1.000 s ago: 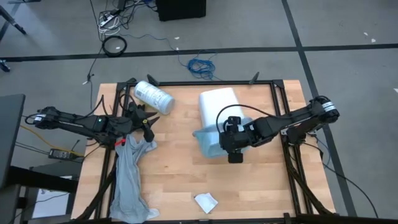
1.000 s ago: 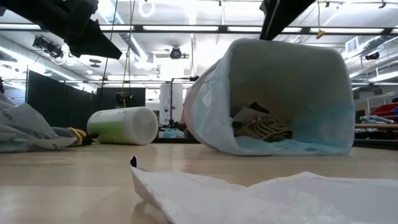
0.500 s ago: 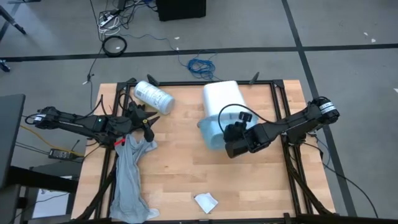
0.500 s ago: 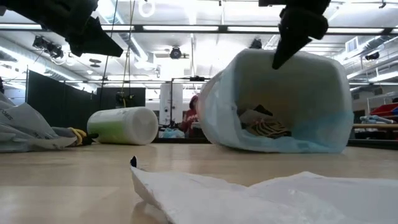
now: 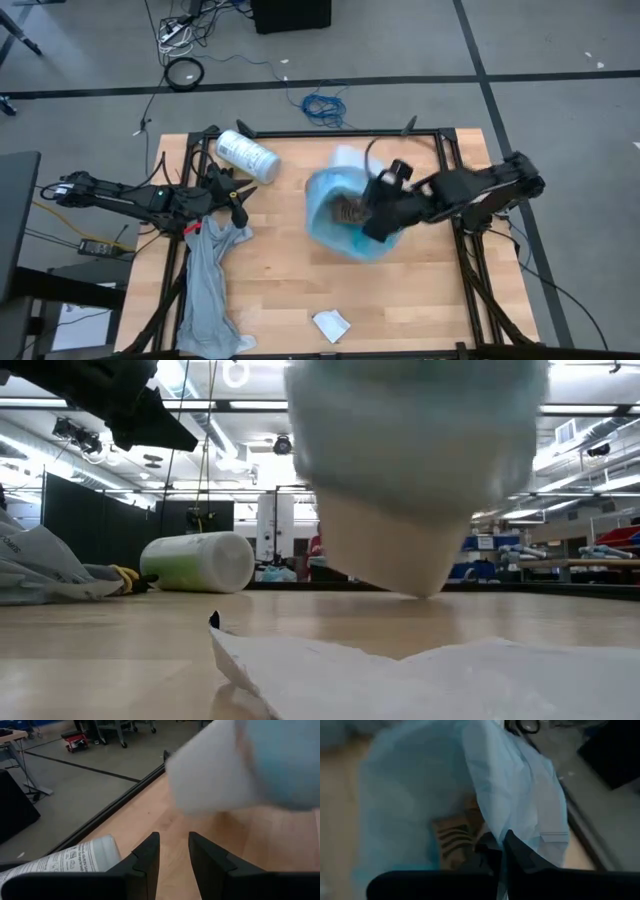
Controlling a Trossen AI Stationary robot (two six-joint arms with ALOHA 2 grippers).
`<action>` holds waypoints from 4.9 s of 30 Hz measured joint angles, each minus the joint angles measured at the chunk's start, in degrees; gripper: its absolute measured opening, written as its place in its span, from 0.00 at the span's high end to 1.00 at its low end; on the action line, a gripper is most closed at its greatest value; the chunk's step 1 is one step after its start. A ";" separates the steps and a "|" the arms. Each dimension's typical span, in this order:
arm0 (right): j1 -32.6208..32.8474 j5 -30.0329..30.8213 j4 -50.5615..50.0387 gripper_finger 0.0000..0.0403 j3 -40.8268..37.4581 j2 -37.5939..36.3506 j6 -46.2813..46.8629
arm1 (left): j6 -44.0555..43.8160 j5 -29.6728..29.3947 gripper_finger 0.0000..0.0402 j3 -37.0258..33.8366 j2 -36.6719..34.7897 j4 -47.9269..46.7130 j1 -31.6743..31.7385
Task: Place trash/remove bag and relplace
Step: Adjust the trash bin
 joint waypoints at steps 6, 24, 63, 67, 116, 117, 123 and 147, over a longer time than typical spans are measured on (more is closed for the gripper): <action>-8.07 -15.31 -6.48 1.00 12.56 -0.03 4.78 | 0.02 0.00 0.72 0.00 0.00 1.09 0.00; -24.15 -21.84 -5.56 1.00 11.47 -0.03 -12.35 | 0.04 0.00 0.72 0.01 0.00 2.92 0.00; -38.39 -48.21 7.94 1.00 11.47 6.31 -29.26 | 0.02 -2.10 0.72 0.07 0.00 5.51 -0.02; -38.57 -47.65 7.94 1.00 11.47 6.39 -30.64 | 0.02 -2.11 0.72 0.07 0.00 5.49 -0.01; -44.22 -61.00 9.68 1.00 11.43 14.07 -37.56 | -0.22 -2.84 0.72 0.04 0.00 5.41 -0.01; -44.07 -61.62 10.37 1.00 11.43 14.80 -37.81 | -0.22 -2.83 0.72 0.04 0.02 5.54 0.00; -44.10 -63.40 11.39 1.00 11.75 16.51 -38.58 | -0.15 -2.82 0.72 0.04 0.02 5.38 -0.01; -42.47 -58.75 16.35 0.31 11.44 13.69 -37.94 | 1.60 -2.91 0.72 0.04 0.02 5.44 -0.01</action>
